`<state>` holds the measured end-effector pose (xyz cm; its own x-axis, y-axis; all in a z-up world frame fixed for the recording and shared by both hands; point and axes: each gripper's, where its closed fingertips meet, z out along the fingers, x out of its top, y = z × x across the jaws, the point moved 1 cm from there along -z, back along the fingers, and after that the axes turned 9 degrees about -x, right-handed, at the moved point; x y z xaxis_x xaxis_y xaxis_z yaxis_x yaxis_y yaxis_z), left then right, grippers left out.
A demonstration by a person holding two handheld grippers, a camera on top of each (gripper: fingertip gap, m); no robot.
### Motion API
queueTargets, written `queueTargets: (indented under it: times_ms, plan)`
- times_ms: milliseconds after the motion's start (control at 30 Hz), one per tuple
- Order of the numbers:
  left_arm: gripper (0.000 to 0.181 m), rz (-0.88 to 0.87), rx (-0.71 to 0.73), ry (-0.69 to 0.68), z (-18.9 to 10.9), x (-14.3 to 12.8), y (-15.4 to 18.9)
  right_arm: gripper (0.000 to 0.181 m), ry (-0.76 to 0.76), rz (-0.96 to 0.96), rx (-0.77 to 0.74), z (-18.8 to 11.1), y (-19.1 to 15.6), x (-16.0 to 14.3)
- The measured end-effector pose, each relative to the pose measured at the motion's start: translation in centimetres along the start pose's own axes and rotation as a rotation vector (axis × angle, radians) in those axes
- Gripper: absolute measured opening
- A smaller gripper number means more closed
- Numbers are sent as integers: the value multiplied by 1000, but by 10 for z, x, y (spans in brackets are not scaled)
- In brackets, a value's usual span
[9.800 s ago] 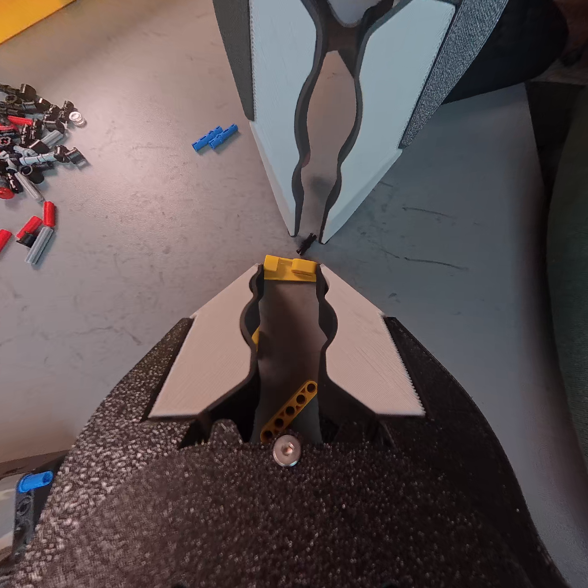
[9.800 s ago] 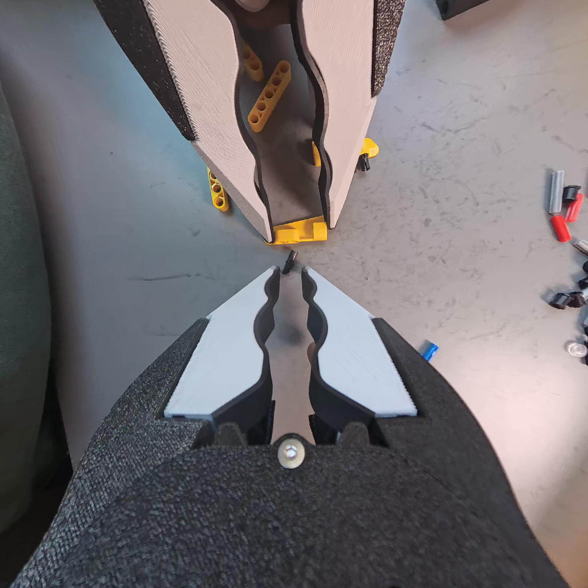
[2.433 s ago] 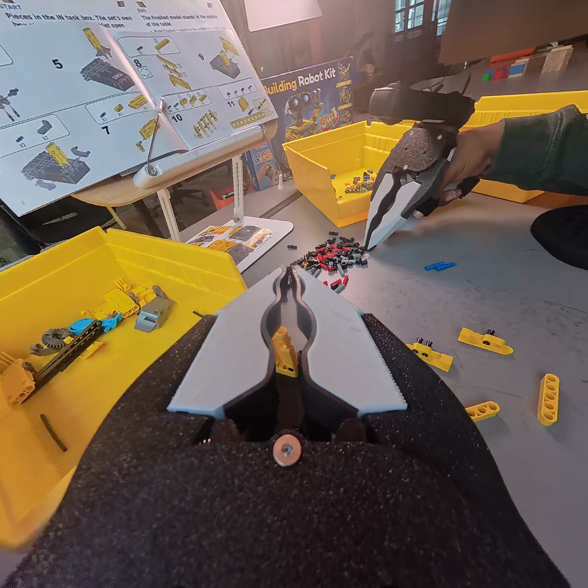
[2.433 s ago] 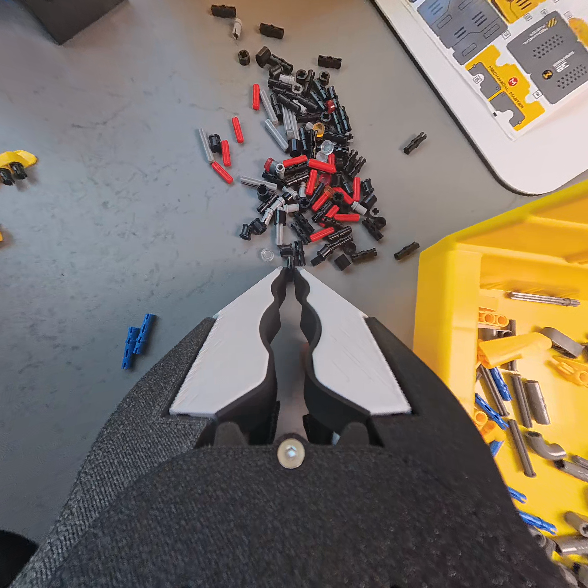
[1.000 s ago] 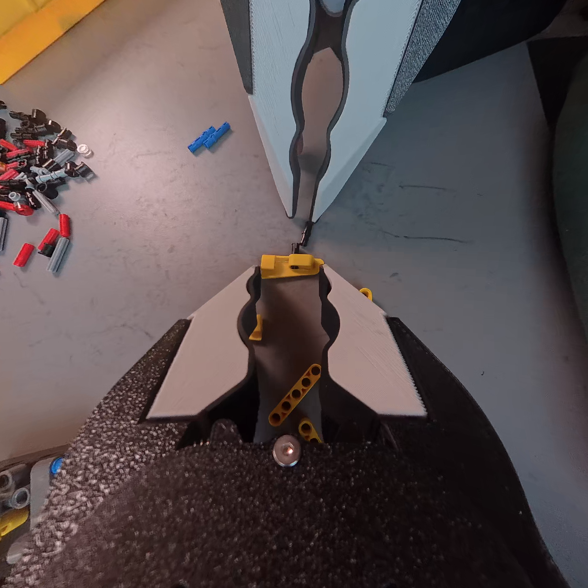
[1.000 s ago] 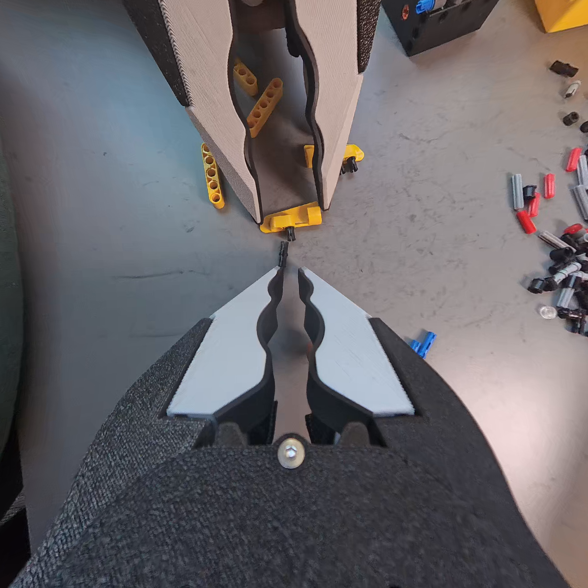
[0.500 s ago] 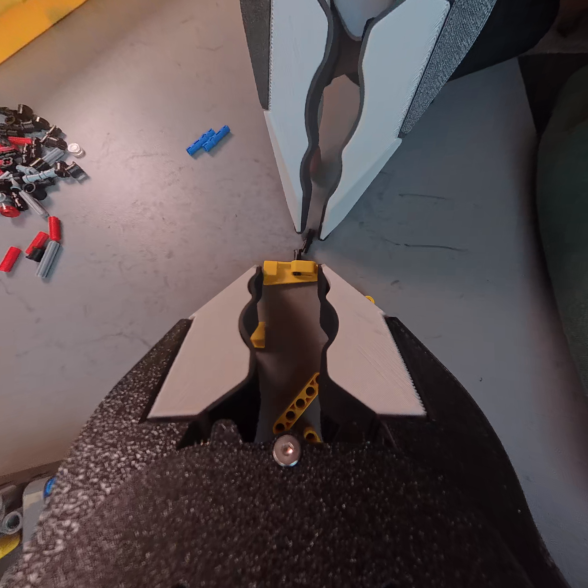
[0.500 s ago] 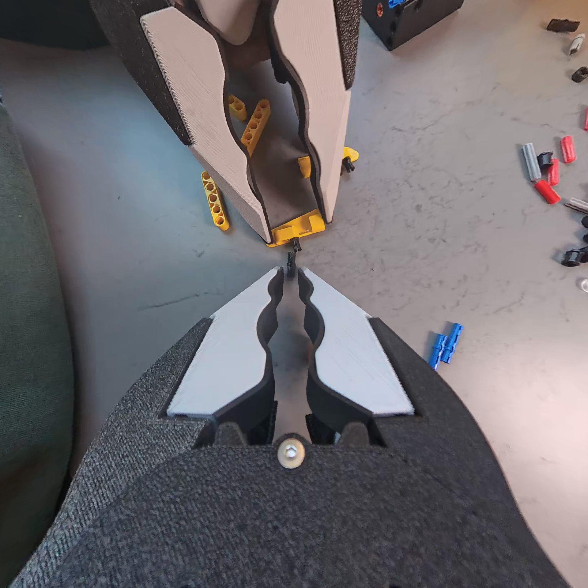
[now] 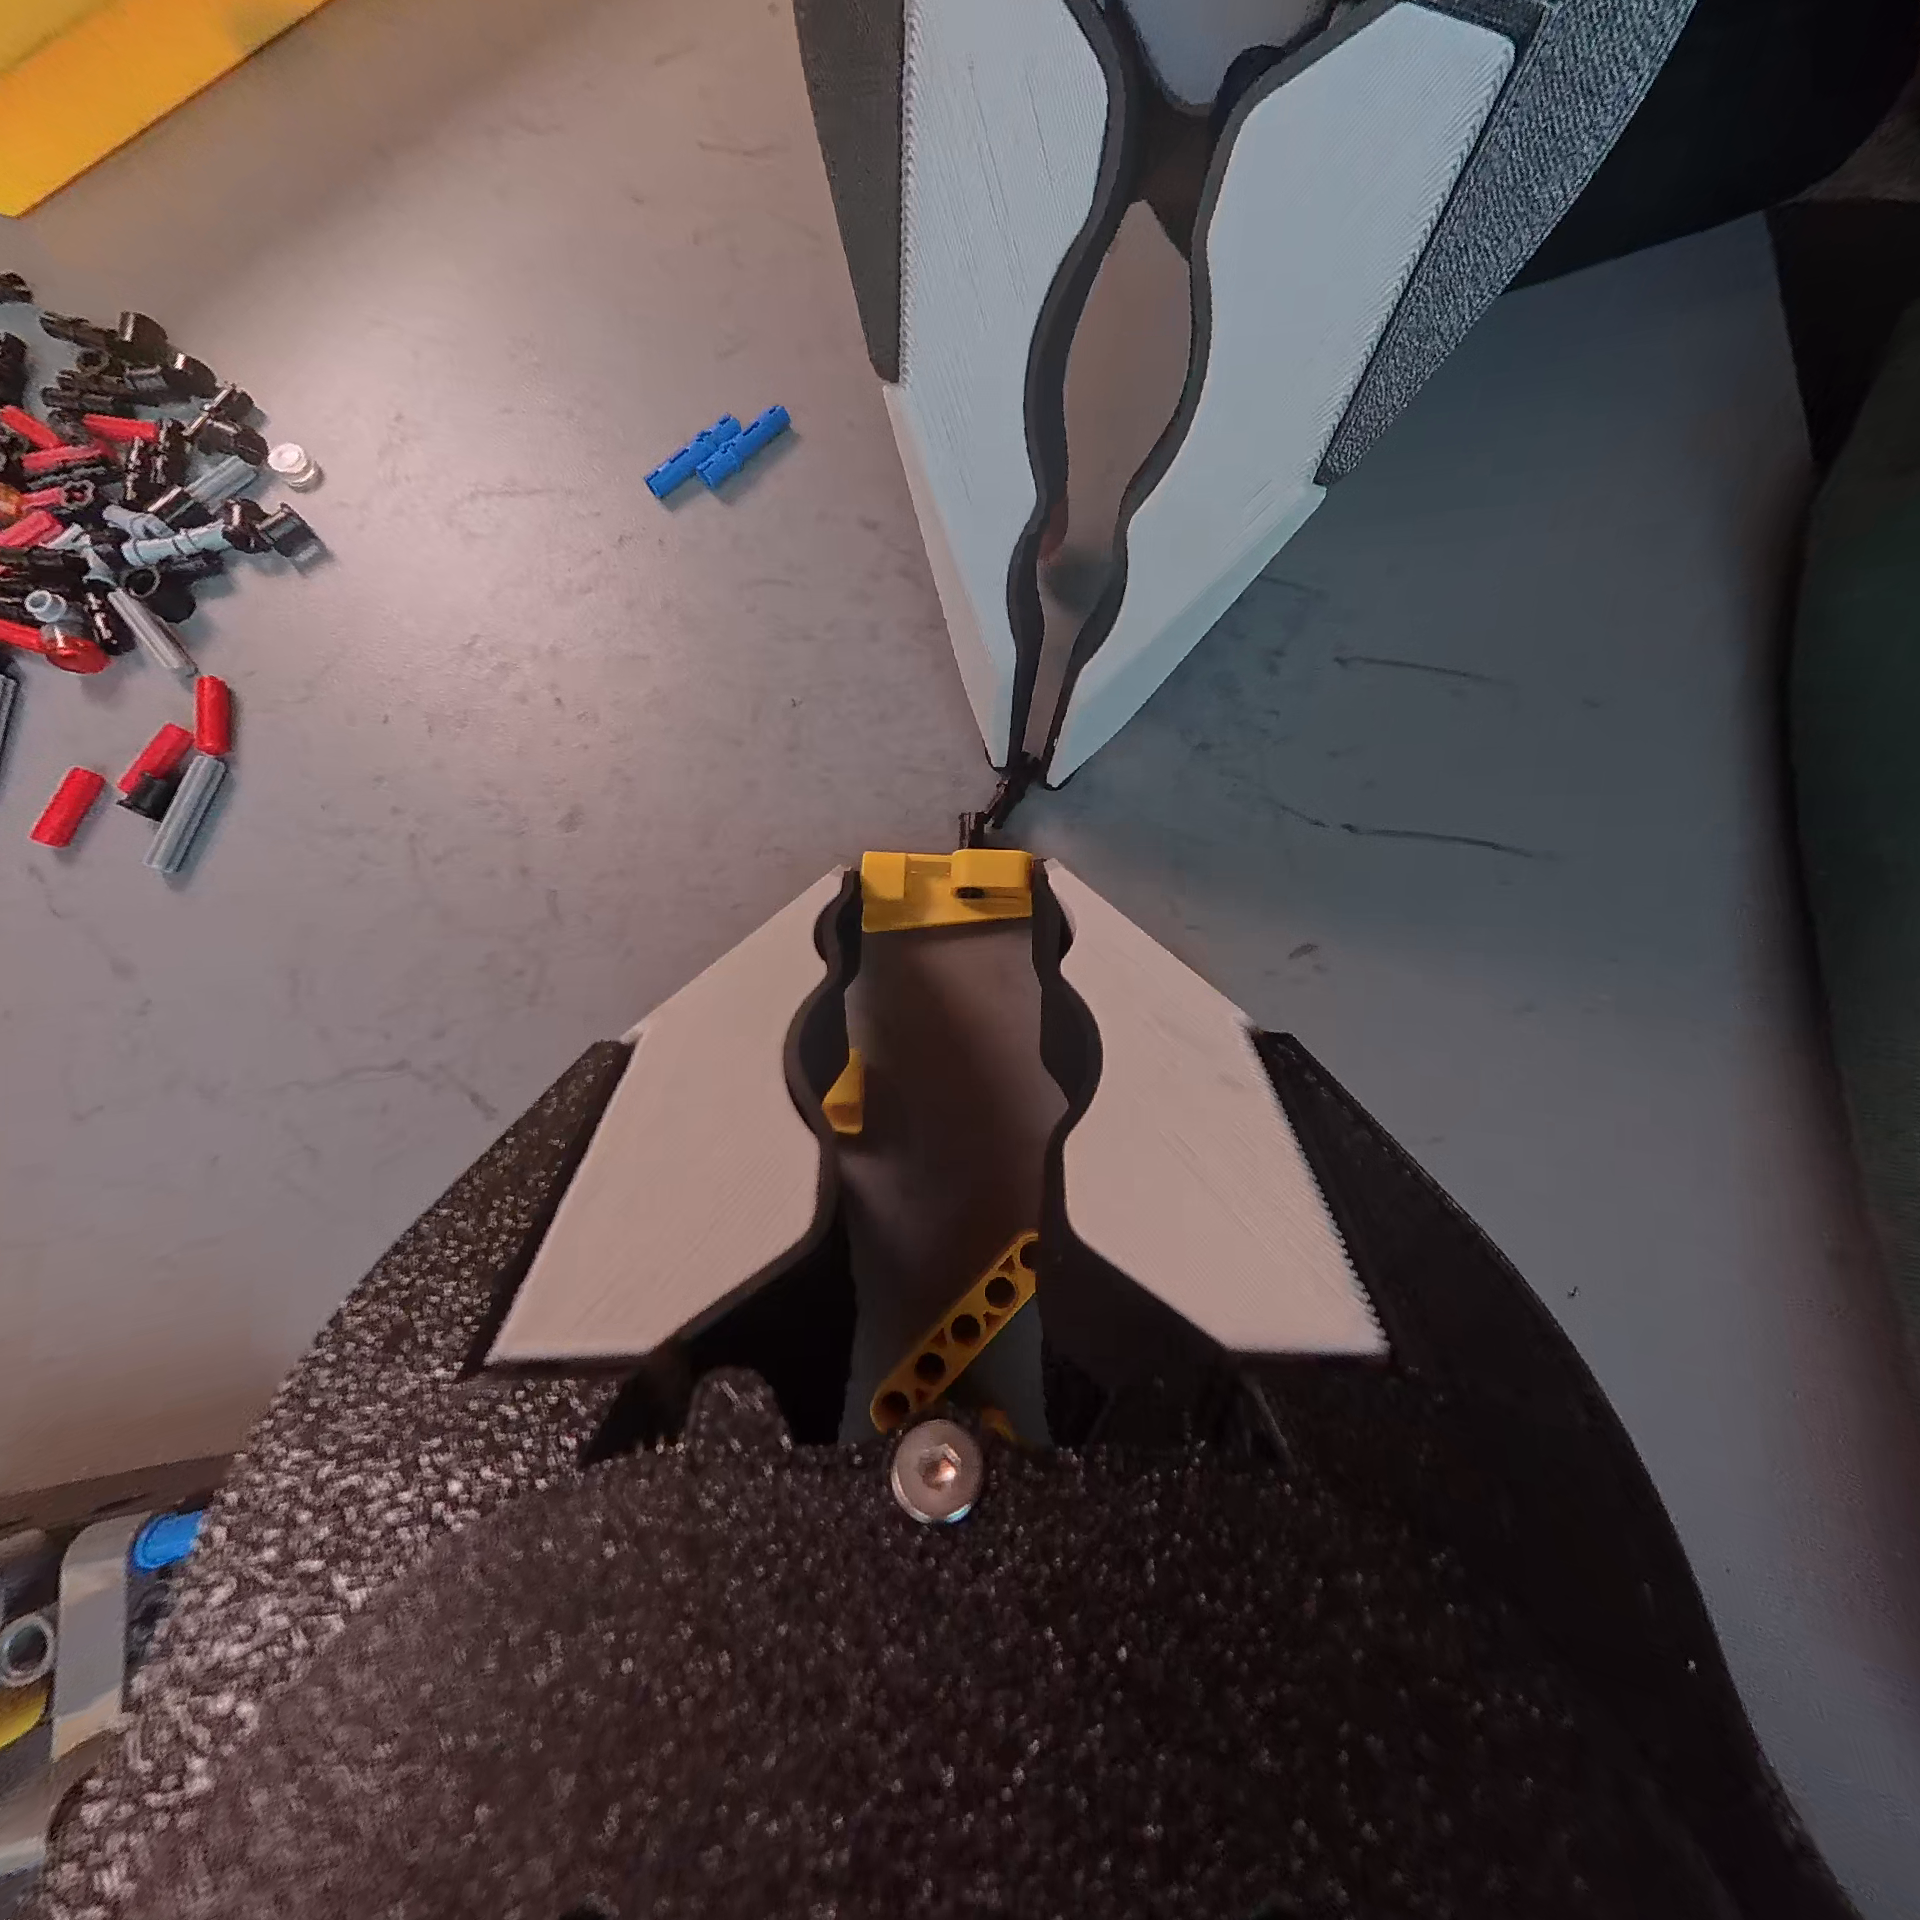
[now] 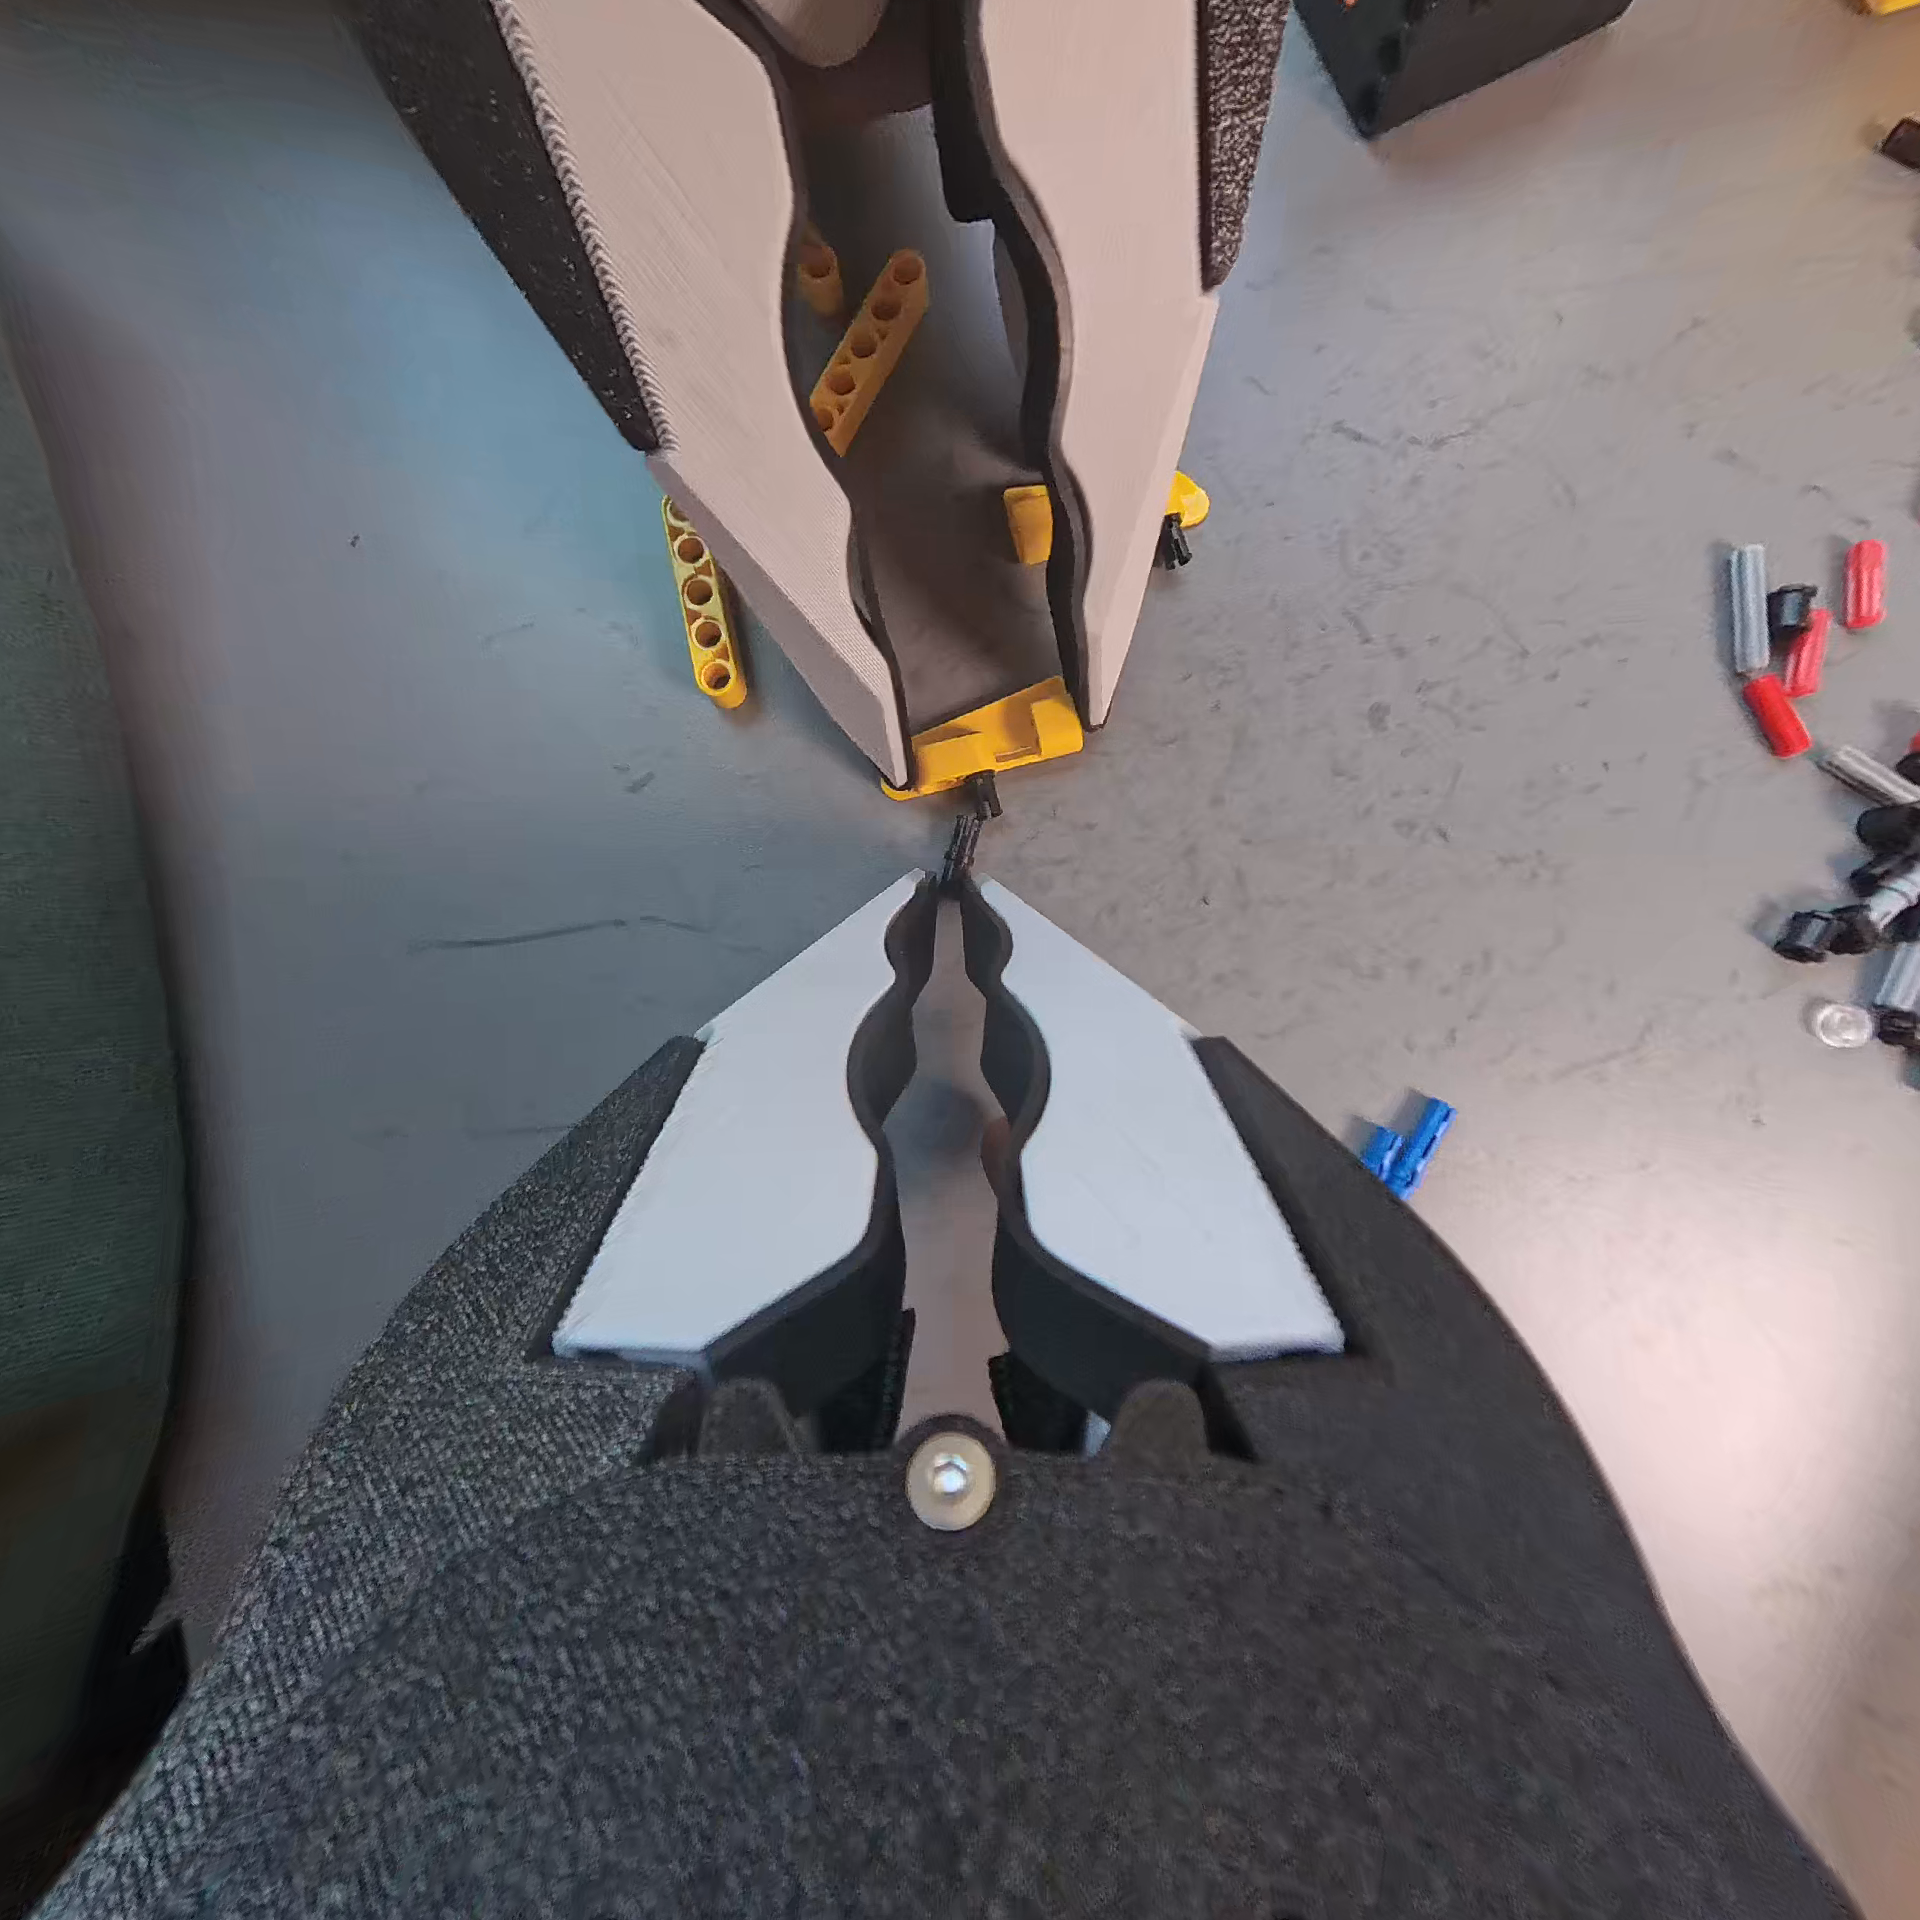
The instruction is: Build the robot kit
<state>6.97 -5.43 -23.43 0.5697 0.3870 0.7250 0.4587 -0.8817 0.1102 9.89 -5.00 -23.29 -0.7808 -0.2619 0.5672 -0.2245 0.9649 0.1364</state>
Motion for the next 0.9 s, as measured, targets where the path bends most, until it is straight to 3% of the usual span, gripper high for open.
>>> queueTargets:
  times_ms: [900]
  plan:
    - [31,-5,-10,4,-2,-2,0,3,130,-452,21,3,-1,9]
